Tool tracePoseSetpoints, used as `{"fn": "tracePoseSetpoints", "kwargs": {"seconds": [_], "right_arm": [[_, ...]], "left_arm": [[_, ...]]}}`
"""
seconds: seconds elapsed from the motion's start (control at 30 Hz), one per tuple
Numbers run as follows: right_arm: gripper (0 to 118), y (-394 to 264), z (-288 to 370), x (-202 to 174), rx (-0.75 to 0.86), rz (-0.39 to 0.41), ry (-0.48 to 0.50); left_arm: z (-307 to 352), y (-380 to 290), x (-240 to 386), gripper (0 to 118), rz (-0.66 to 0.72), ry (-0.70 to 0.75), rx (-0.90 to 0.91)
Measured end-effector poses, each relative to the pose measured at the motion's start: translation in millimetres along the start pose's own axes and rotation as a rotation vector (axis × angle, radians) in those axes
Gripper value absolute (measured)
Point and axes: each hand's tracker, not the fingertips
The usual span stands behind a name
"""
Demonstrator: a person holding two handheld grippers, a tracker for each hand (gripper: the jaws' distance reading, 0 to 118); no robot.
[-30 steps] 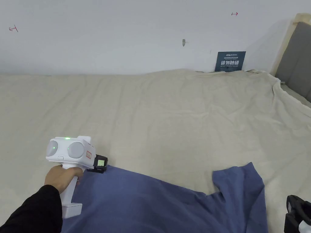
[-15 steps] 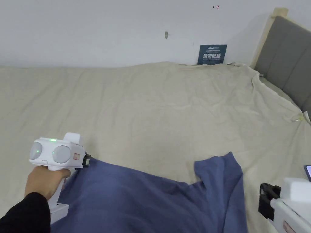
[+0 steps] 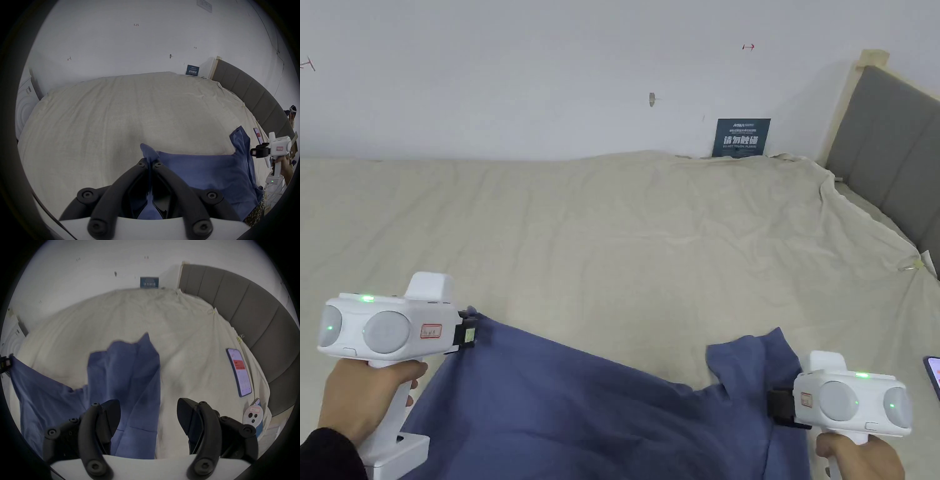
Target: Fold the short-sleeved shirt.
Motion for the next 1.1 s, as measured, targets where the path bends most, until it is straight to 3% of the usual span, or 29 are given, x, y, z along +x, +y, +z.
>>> {"fn": "tracePoseSetpoints", "kwargs": {"seconds": [0.13, 0.2, 0.27, 0.33, 0.53, 0.7, 1.1], "right_arm": [[74, -4.0, -30.3, -3.3, -0.050, 0.002, -0.024], [64, -12.5, -28.0, -1.6, -0.082, -0.001, -0.020], [42, -14.8, -20.0, 0.6, -0.042, -0.046, 0.020], [5, -16.5, -21.8, 2.8, -0.030, -0.005, 0.018], [4, -19.6, 20.8, 11.1, 0.106, -0.008, 0.095], [4, -24.9, 99.5, 15.2, 0.274, -0.023, 0.204], [4, 22.4, 247.5, 17.2, 0.586, 0.003, 0.405]], "left_arm": [[0.7, -4.1, -1.5, 0, 0.002, -0.001, -0.001], [1.0, -6.4, -2.5, 0, 0.009, -0.004, -0.002], [0.1, -8.0, -2.8, 0, 0.015, -0.003, -0.001], [0.3, -10.4, -3.7, 0, 0.020, -0.002, -0.005], [12.7, -16.4, -6.6, 0, 0.052, 0.013, 0.008], [42.8, -20.1, -17.1, 0, 0.119, 0.036, 0.054], [164.6, 17.1, -47.7, 0, 0.191, 0.090, 0.271]]}}
